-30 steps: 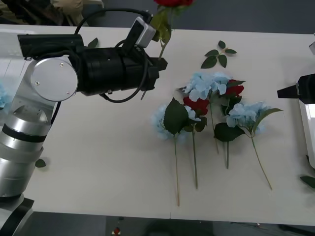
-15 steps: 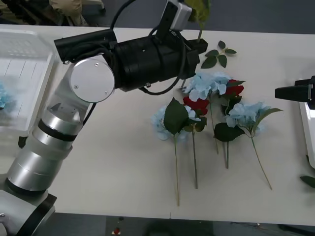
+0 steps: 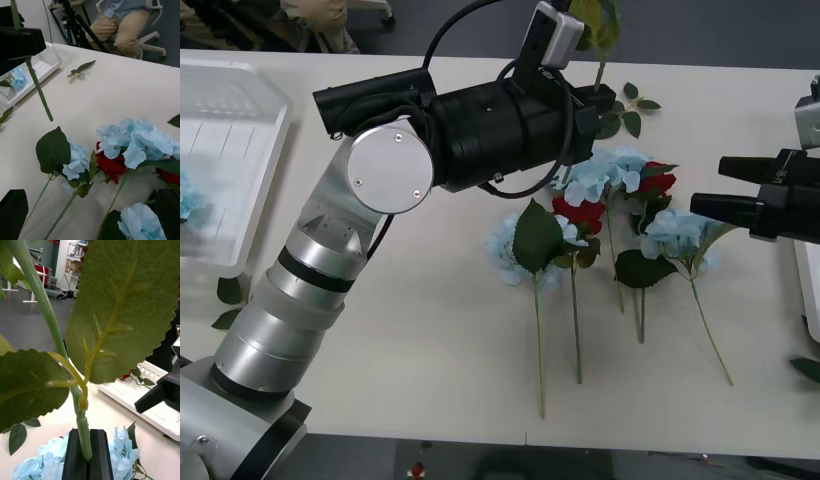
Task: Put the red flowers into the right box and the blue flowers into the left box
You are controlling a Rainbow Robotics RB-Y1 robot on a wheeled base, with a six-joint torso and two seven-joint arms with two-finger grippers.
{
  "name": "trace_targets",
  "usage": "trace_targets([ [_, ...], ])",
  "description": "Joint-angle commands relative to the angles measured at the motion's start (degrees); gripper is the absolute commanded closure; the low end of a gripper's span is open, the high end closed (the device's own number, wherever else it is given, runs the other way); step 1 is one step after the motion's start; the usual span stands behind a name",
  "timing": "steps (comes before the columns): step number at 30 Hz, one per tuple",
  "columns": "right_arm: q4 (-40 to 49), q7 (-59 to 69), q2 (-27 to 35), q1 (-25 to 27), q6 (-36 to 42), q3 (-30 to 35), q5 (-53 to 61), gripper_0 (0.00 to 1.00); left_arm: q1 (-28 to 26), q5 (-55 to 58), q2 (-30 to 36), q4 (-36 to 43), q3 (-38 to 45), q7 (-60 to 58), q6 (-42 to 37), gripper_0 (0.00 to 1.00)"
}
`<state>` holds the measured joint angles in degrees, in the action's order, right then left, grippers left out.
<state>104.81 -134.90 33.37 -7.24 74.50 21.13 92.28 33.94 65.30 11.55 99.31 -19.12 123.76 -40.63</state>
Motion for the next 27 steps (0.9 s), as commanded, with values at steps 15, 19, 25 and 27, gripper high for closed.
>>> trace_targets([
  [15, -8.31, -20.1, -9.29, -1.99, -1.99, -1.36, 11.34, 0.0, 0.34, 6.25, 0.23, 0.98, 0.31, -0.18, 3.54, 1.0],
  [19, -8.31, -20.1, -10.7, -3.04, -2.6, -1.97, 11.69, 0.0, -0.1, 8.18, 0.23, 0.89, -0.13, -0.18, 3.72, 1.0],
  [25, -8.31, -20.1, -14.48, -4.71, -3.13, -3.11, 11.78, 0.0, -0.28, 8.62, 0.23, 0.89, -0.39, -0.18, 4.25, 1.0],
  [27, -8.31, -20.1, -15.36, -4.89, -3.84, -3.9, 11.78, 0.0, -0.28, 8.62, 0.23, 0.89, -0.39, -0.18, 4.25, 1.0],
])
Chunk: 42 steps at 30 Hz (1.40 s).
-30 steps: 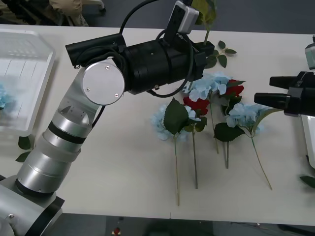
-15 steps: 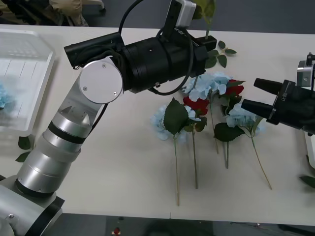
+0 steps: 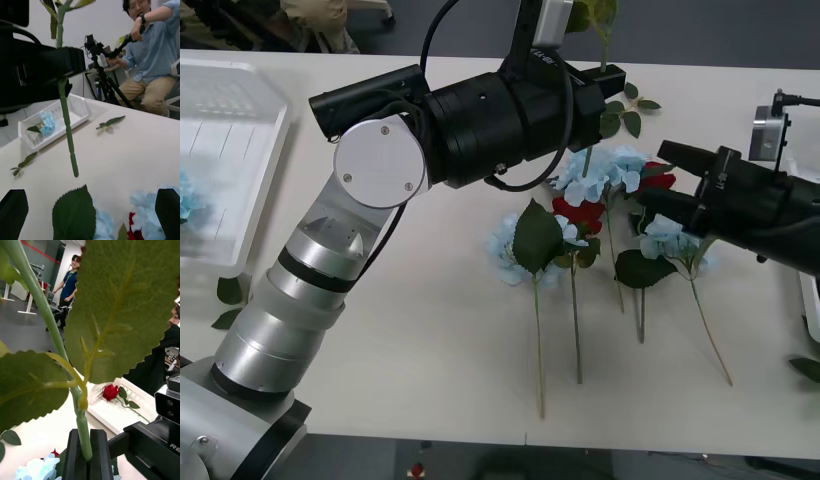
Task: Put the red flowers into the right box and the blue flowers into the left box
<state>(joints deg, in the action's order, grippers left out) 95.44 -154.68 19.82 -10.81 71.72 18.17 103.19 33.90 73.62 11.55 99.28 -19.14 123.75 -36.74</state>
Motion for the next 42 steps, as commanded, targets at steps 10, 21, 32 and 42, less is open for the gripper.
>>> trace_targets([
  [10, 1.07, -0.32, -2.59, -3.69, -3.87, -6.92, -0.01, 0.0, -0.24, 0.29, 0.23, 0.91, -0.38, -0.18, 0.36, 1.0],
  [21, 0.98, -0.32, -2.77, -4.48, -13.09, -15.44, -1.06, 0.0, -0.24, 0.29, 0.23, 0.91, -0.38, -0.18, 0.36, 1.0],
  [32, 1.07, -0.32, -3.47, -4.83, -16.0, -17.2, -1.5, 0.04, -0.24, 0.29, 0.23, 0.91, -0.38, -0.18, 0.36, 1.0],
  [42, 1.07, -0.32, -4.35, -5.1, -16.17, -16.94, -1.24, 0.76, -0.24, 0.29, 0.23, 0.91, -0.38, -0.18, 0.36, 1.0],
])
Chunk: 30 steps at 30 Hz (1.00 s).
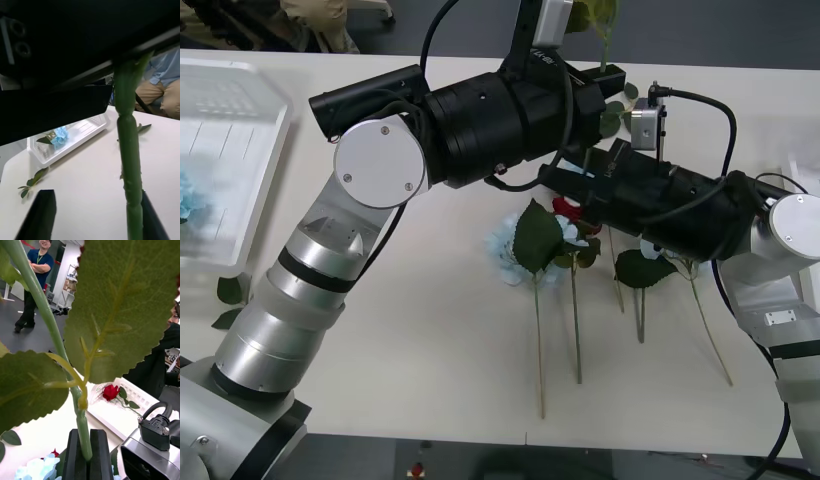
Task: Put the red flowers into the right box and the blue flowers into the left box
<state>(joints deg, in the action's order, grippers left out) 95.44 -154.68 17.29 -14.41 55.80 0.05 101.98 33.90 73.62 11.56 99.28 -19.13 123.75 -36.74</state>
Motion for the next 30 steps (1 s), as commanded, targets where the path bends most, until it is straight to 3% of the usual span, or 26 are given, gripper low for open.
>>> trace_targets([
  [1, 1.07, -0.32, -1.82, -1.5, -0.34, 1.18, -0.12, 0.84, -0.24, 0.29, 0.22, 0.92, -0.38, -0.18, 0.36, 1.0],
  [4, 0.98, -0.32, -1.82, -1.59, -0.52, 1.18, -0.03, 0.98, -0.24, 0.29, 0.22, 0.92, -0.38, -0.18, 0.36, 1.0],
  [10, 1.07, -0.32, -1.82, -1.68, -0.7, 1.27, -0.12, 1.0, -0.24, 0.29, 0.22, 0.92, -0.38, -0.18, 0.36, 0.99],
  [11, 0.98, -0.32, -1.82, -1.68, -0.7, 1.35, -0.12, 1.0, -0.24, 0.29, 0.22, 0.92, -0.38, -0.18, 0.36, 0.91],
  [13, 0.98, -0.32, -1.82, -1.68, -0.7, 1.35, -0.12, 1.0, -0.24, 0.29, 0.22, 0.92, -0.38, -0.18, 0.36, 0.14],
  [14, 1.07, -0.32, -1.73, -1.68, -0.7, 1.44, -0.12, 1.0, -0.24, 0.29, 0.22, 0.92, -0.38, -0.18, 0.36, 0.0],
  [30, 1.07, -0.32, -1.73, -1.85, 1.41, 4.25, -4.86, 1.0, -0.24, 0.29, 0.22, 0.92, -0.38, -0.18, 0.36, 0.0],
])
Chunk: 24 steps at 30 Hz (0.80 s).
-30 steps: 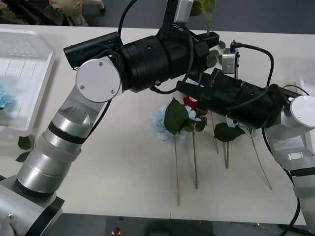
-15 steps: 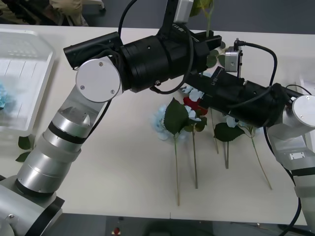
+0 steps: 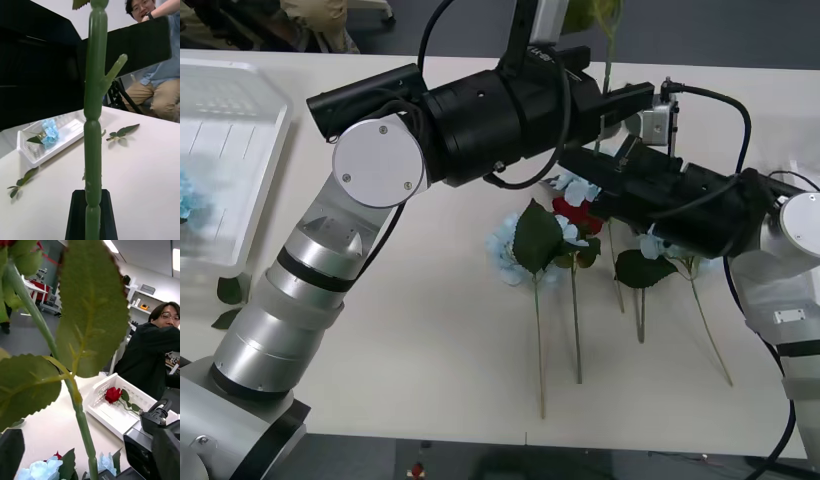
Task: Put the red flowers into the right box and the blue flowers into the left box
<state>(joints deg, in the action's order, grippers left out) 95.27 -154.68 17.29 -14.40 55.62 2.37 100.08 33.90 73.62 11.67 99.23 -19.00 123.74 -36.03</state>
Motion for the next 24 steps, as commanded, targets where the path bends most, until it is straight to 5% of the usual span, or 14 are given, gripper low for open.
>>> trace_targets([
  [1, 1.14, -0.32, -1.73, -1.86, 2.21, 2.56, -4.9, 1.0, -0.24, 0.3, 0.11, 0.96, -0.51, -0.17, -0.36, 0.0],
  [24, 1.23, 30.93, 11.98, -2.21, 32.62, 26.64, -37.68, 1.0, -1.56, 0.21, 0.46, 0.44, 0.11, 0.01, 0.08, 0.0],
])
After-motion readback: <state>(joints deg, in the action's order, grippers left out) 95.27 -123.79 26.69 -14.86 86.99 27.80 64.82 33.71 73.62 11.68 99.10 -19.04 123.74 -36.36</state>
